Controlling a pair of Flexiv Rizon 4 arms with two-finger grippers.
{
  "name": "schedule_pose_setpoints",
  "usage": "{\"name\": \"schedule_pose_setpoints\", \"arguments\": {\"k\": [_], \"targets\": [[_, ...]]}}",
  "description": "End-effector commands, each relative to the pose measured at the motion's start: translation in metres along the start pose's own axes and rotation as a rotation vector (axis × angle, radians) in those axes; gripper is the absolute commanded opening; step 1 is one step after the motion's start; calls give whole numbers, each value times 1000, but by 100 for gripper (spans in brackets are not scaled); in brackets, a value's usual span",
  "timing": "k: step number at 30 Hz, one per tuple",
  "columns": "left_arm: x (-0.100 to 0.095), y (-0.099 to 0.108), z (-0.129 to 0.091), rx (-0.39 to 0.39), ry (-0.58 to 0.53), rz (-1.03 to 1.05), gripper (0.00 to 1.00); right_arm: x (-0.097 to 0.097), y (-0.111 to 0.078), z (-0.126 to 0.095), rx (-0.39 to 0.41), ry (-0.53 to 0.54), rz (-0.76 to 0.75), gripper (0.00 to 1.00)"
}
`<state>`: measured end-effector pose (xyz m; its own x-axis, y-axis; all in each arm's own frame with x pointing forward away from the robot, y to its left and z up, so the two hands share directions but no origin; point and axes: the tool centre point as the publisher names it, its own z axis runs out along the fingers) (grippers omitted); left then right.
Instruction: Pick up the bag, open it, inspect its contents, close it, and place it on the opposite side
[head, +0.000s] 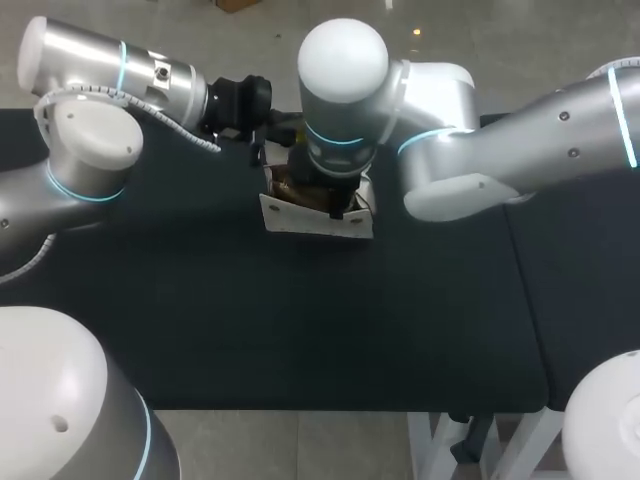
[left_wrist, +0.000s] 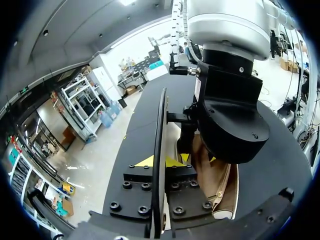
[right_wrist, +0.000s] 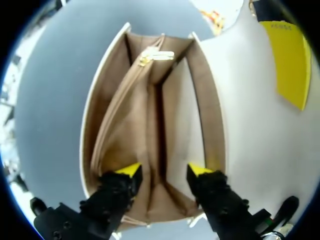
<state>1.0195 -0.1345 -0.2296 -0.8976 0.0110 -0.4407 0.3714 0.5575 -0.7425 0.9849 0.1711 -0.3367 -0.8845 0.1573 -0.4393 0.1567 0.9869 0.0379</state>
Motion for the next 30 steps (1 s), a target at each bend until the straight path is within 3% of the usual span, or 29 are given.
{"name": "schedule_pose_setpoints", "arguments": {"k": [1, 4, 9, 15, 20, 30], "targets": [[2, 3, 2, 3, 1, 1, 0, 0, -2, -16, -13, -46, 10, 76], [2, 2, 1, 1, 0, 2, 0, -1, 0, -27, -22, -80, 10, 61], [4, 0, 1, -1, 0, 5, 0, -4, 1, -40, -26, -124, 16, 59], [6, -3, -1, -2, -2, 9, 0, -6, 1, -45, -23, -146, 22, 35], [8, -6, -3, -3, -6, 13, 0, -7, 0, -49, -23, -165, 30, 24], [13, -11, -3, 4, -2, 26, 0, -6, 3, -38, -4, -131, 9, 24]]}}
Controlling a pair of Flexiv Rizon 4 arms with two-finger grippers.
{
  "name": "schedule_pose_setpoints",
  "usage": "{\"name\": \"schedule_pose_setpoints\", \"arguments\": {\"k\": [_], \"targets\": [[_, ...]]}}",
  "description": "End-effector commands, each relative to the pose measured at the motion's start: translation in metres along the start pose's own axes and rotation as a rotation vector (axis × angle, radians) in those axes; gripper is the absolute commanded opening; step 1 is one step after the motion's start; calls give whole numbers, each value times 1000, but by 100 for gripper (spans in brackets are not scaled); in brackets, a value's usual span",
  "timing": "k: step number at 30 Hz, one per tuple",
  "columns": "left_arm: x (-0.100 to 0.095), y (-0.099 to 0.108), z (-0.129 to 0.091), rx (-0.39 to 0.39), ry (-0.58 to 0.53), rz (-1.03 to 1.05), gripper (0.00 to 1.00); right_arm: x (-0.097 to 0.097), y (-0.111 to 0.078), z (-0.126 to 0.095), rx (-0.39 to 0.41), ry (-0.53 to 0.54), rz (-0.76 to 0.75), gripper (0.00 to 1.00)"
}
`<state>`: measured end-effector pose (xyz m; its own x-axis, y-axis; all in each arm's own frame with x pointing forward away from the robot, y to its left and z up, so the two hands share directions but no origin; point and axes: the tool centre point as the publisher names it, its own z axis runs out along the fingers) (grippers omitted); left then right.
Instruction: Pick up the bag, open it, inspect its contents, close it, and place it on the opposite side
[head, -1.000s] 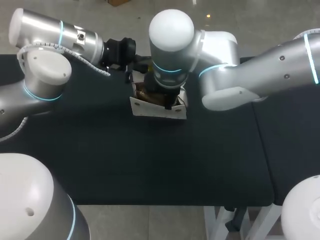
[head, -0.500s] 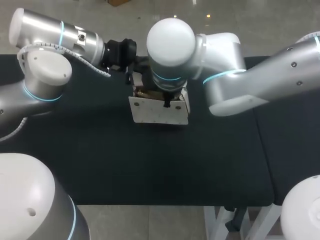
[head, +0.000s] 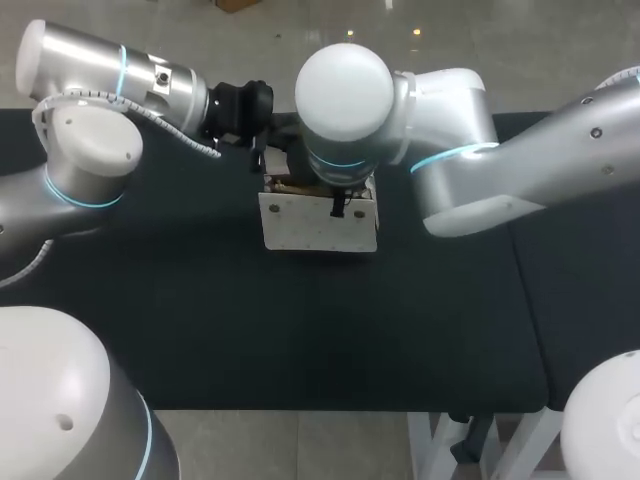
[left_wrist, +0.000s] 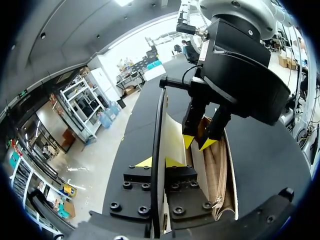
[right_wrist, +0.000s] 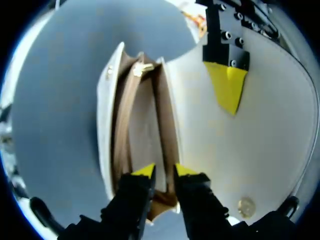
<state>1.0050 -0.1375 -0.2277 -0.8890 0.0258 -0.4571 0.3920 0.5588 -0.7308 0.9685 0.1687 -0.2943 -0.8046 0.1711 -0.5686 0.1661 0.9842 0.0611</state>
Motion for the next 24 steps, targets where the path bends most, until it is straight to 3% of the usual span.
{"name": "schedule_pose_setpoints", "arguments": {"k": [1, 17, 24], "targets": [[1, -2, -2, 7, -3, 3, 0, 0, 6, 10, 15, 26, -15, 25], [5, -7, 3, 25, 16, 20, 0, -2, 17, 31, 54, 44, -38, 25], [5, -6, 3, 26, 20, 18, 0, 4, 18, 38, 38, 57, -32, 33]]}}
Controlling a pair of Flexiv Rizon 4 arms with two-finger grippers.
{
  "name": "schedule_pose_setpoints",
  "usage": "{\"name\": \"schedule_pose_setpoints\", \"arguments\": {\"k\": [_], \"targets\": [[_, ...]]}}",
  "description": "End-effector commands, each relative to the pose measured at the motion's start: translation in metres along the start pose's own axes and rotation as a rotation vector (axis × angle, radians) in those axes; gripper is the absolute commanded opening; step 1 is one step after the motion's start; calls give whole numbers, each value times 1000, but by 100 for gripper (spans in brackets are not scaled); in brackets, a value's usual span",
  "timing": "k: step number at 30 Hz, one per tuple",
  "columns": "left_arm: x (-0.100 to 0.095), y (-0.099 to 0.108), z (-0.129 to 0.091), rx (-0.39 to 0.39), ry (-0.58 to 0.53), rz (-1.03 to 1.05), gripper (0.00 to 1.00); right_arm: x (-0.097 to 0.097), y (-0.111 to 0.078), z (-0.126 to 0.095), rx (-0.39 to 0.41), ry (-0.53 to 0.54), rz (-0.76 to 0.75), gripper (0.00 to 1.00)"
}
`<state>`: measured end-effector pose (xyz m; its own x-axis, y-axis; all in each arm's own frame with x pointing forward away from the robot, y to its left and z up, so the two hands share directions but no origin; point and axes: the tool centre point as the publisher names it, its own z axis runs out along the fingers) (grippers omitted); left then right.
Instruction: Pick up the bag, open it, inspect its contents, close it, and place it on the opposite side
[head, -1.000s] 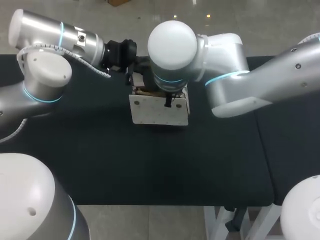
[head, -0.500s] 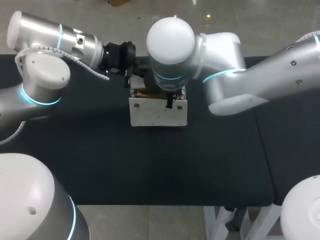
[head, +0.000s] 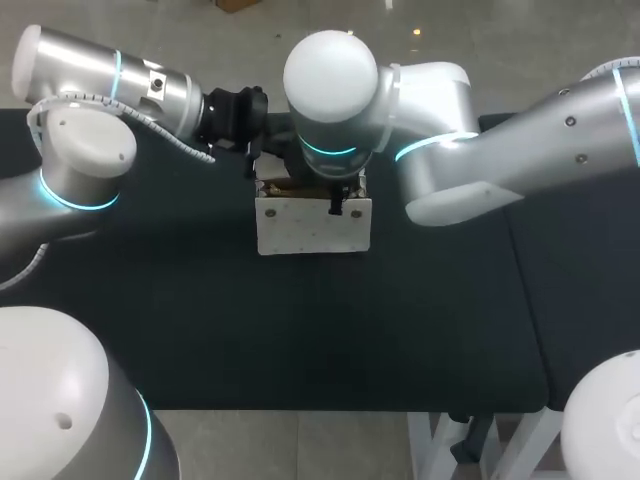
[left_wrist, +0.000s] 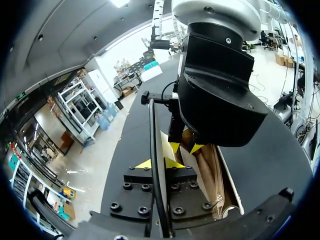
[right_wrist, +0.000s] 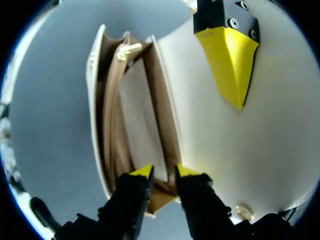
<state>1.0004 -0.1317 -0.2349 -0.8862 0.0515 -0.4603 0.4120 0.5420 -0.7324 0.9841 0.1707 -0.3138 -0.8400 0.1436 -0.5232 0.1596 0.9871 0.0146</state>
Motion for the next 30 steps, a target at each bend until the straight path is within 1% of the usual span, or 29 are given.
{"name": "schedule_pose_setpoints", "arguments": {"k": [1, 3, 4, 7, 10, 13, 14, 15, 16, 17, 20, 23, 25, 30], "targets": [[-3, -12, 6, 7, 2, -1, 0, 5, 15, 13, -10, -3, 3, 36], [-4, -11, 6, 6, 4, -5, 0, 5, 14, 10, -14, -9, 7, 47], [-4, -10, 6, 6, 4, -6, 0, 4, 13, 7, -19, -21, 12, 47], [-5, -8, 6, 8, 6, -13, 0, 2, 12, -4, -32, -50, 22, 46], [-6, -6, 8, 18, 13, -22, 0, -1, 12, -16, -60, -85, 31, 45], [-7, -6, 10, 25, 18, -28, 0, 0, 14, -19, -66, -109, 33, 43], [-7, -6, 10, 27, 19, -30, 0, 2, 16, -16, -65, -94, 25, 39], [-7, -6, 11, 27, 20, -30, 0, 4, 16, -12, -62, -90, 26, 31], [-7, -6, 11, 28, 20, -30, 0, 5, 16, -10, -64, -84, 29, 27], [-7, -6, 11, 28, 21, -31, 0, 5, 16, -8, -64, -82, 32, 21], [-8, -5, 11, 28, 23, -33, 0, 6, 12, -7, -71, -97, 66, 16], [-8, -5, 11, 27, 24, -36, 0, 1, 7, -13, -69, -127, 94, 4], [-8, -4, 11, 26, 25, -37, 0, -3, 4, -20, -71, -153, 106, 0], [-8, -3, 11, 26, 26, -42, 0, -13, -2, -36, -68, -207, 115, 0]]}}
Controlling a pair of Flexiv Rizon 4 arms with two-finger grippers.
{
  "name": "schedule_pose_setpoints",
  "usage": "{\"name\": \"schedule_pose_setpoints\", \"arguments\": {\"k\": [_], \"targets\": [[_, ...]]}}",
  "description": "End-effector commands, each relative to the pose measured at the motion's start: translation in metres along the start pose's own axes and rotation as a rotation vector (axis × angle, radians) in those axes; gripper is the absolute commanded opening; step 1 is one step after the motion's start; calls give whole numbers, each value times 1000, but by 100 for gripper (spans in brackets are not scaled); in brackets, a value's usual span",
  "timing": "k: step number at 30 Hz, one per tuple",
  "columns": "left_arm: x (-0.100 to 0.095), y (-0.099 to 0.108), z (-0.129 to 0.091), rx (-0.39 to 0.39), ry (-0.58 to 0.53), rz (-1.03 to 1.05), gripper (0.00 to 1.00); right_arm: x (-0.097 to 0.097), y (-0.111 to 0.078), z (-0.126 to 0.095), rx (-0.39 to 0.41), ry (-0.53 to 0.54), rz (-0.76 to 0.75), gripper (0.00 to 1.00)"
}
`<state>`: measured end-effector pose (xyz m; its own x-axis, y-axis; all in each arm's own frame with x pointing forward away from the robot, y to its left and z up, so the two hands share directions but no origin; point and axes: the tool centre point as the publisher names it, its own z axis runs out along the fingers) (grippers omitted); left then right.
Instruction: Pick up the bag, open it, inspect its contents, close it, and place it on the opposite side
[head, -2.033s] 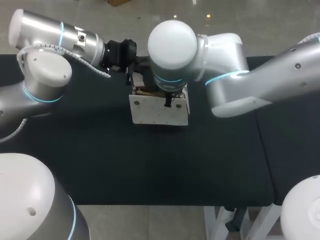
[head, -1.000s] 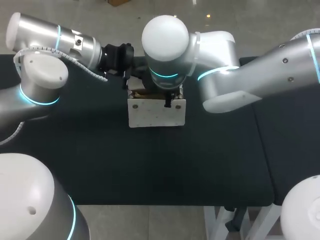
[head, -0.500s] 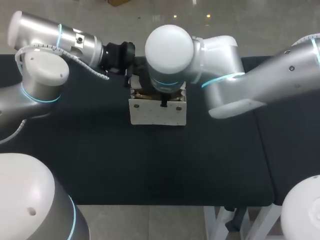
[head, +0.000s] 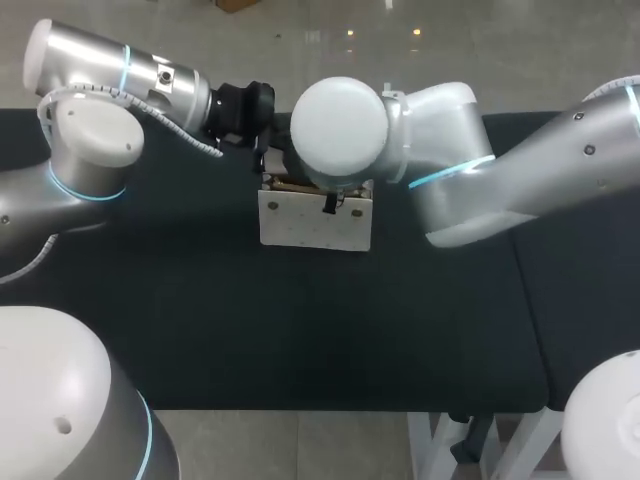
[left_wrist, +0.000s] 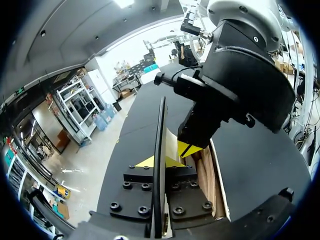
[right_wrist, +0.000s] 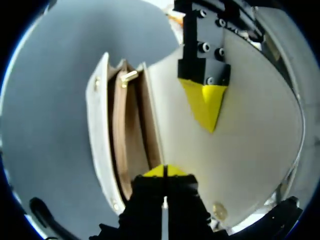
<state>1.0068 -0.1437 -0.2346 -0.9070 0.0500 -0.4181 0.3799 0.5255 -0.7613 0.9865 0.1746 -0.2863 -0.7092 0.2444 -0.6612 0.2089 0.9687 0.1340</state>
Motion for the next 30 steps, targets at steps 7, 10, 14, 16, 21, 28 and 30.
{"name": "schedule_pose_setpoints", "arguments": {"k": [7, 10, 14, 16, 21, 28, 30], "targets": [[-1, -2, -4, 3, -6, -6, 0, -3, -7, -32, -5, -49, -2, 0], [2, -4, -5, 6, -6, -7, 0, -1, -9, -45, -7, -56, -4, 0], [3, 4, 5, 11, 3, -12, 0, 7, -14, -62, -21, -69, -17, 0], [3, 12, 12, 6, 1, -23, 0, 12, -16, -69, -31, -72, -20, 0], [3, 30, 22, 1, -3, 1, 0, 25, -21, -83, -41, -81, -46, 0], [9, 41, 21, 39, -4, 58, 0, 44, -21, -91, -51, -80, -78, 0], [12, 41, 20, 44, -2, 70, 0, 48, -21, -92, -55, -75, -83, 0]]}}
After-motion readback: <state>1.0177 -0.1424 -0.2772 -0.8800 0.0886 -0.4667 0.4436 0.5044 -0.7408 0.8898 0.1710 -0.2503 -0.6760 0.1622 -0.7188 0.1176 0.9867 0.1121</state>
